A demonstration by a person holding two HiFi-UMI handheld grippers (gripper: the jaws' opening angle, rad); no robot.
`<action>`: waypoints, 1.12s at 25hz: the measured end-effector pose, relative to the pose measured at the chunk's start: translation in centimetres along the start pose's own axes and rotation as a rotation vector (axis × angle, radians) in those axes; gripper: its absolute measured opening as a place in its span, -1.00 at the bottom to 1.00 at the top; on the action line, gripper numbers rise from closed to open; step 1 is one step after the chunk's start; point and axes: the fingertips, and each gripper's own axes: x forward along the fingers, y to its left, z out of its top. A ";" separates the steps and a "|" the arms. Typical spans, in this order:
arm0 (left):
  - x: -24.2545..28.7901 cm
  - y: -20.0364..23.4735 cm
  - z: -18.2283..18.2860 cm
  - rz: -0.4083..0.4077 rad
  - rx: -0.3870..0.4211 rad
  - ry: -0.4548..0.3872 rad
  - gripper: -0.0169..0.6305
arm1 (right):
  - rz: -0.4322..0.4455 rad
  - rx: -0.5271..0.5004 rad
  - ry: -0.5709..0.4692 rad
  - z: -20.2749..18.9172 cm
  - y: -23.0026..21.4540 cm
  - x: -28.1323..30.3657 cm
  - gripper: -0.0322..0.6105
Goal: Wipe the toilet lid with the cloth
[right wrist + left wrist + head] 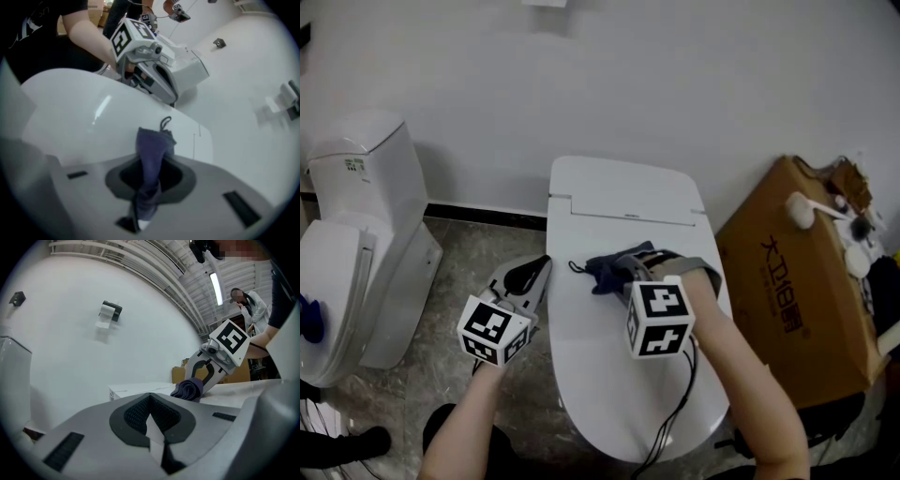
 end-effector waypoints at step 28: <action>-0.2 -0.2 0.0 -0.002 0.013 0.012 -0.90 | 0.025 -0.011 -0.028 2.2 6.2 -4.0 -0.70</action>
